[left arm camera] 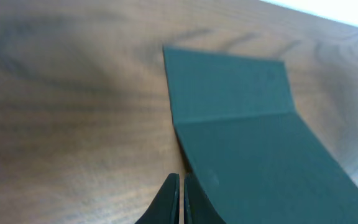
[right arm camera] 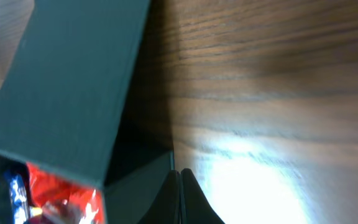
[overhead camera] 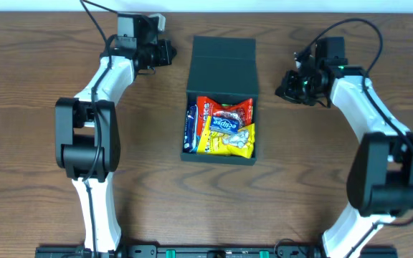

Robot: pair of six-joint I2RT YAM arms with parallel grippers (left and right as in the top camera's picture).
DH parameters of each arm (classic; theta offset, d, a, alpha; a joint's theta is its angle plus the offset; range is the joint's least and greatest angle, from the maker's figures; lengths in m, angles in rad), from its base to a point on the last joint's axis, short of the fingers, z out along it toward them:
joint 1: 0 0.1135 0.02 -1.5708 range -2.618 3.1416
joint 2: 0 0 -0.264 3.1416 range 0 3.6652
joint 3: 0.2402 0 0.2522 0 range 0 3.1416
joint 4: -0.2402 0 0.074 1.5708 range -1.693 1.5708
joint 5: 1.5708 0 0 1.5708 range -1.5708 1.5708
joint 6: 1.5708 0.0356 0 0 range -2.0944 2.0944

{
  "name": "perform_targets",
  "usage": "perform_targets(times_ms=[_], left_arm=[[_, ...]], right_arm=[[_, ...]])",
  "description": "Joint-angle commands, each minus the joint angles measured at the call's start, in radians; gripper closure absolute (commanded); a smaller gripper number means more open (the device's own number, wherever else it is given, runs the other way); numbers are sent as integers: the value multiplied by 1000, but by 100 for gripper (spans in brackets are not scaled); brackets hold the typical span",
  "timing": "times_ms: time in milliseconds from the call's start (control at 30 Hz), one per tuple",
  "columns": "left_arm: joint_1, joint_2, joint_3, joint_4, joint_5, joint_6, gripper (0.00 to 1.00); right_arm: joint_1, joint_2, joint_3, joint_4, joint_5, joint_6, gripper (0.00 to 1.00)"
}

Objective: Pack container
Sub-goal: 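Grip the box lid with both grippers and lift it upright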

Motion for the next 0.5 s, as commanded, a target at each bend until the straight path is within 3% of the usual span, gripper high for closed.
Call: perform_targets(times_ms=[0, 467], left_arm=[[-8, 36, 29, -31, 23, -45, 95], [-18, 96, 29, -75, 31, -106, 95]], right_arm=[[-7, 56, 10, 42, -118, 34, 99], [-11, 201, 10, 267, -227, 146, 99]])
